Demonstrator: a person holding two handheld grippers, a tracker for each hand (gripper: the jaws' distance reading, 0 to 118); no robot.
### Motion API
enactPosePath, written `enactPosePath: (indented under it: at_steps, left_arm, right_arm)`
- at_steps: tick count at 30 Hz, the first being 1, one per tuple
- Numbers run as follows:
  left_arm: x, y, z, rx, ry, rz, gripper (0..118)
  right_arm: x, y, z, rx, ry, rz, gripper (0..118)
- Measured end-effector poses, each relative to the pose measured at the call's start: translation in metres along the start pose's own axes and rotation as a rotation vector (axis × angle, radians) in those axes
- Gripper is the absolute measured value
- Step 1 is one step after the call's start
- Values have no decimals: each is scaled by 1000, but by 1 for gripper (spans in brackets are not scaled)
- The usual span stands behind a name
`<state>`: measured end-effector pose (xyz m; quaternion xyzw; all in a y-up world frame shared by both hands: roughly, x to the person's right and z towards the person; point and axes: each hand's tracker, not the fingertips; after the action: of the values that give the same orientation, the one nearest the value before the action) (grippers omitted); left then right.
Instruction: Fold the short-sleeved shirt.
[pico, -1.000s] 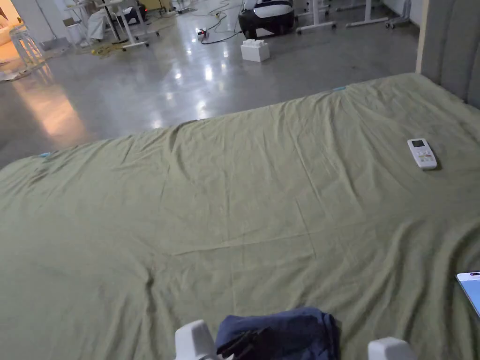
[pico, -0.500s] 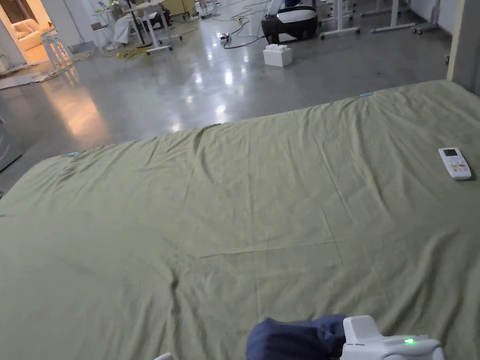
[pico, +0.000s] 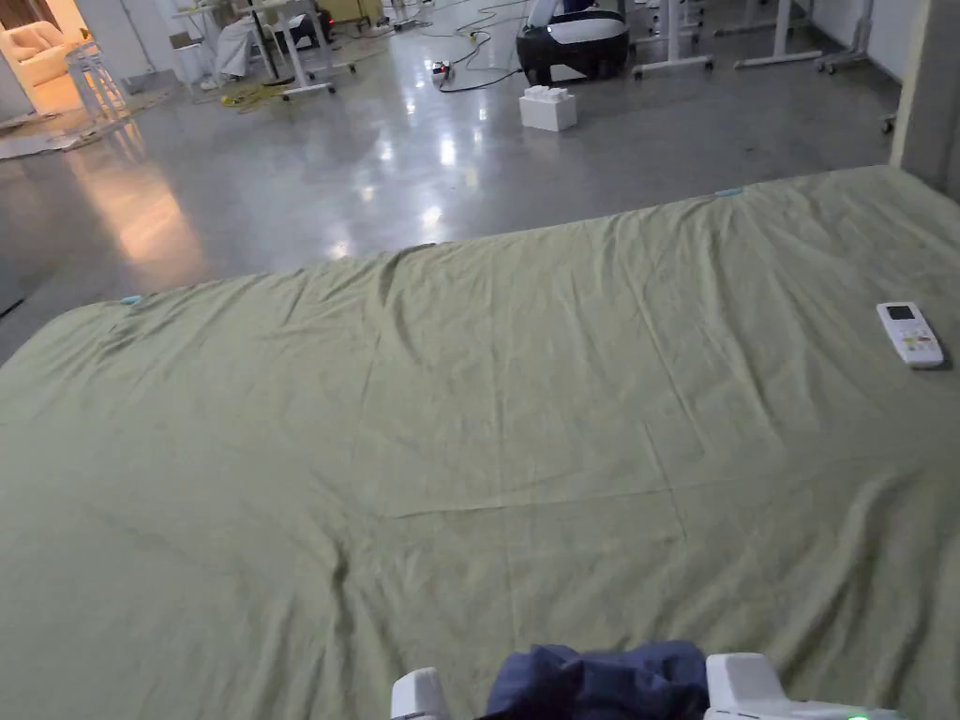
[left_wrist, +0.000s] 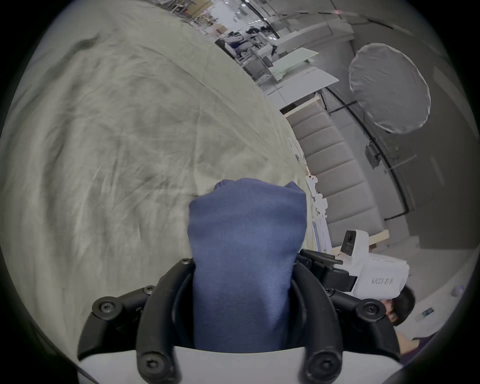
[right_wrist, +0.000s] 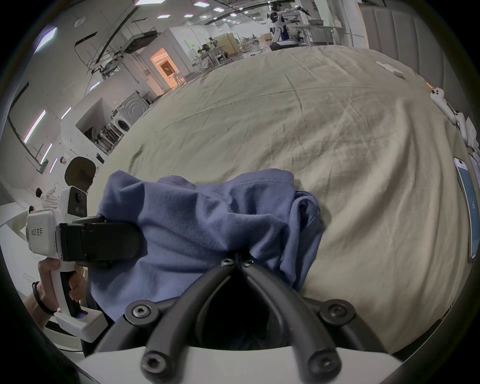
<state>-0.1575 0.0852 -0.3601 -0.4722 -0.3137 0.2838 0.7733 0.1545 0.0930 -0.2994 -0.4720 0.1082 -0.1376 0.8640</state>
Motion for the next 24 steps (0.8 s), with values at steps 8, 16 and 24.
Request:
enactPosePath:
  at_steps: [8, 16, 24]
  left_arm:
    - [0, 25, 103, 91, 112, -34, 40]
    - [-131, 112, 295, 172, 524, 104, 40]
    - [-187, 141, 274, 113, 898, 240, 66]
  right_arm:
    - [-18, -6, 41, 125, 199, 26, 1]
    - [-26, -38, 34, 28, 191, 67, 1]
    - [-32, -41, 38, -3, 172, 87, 1]
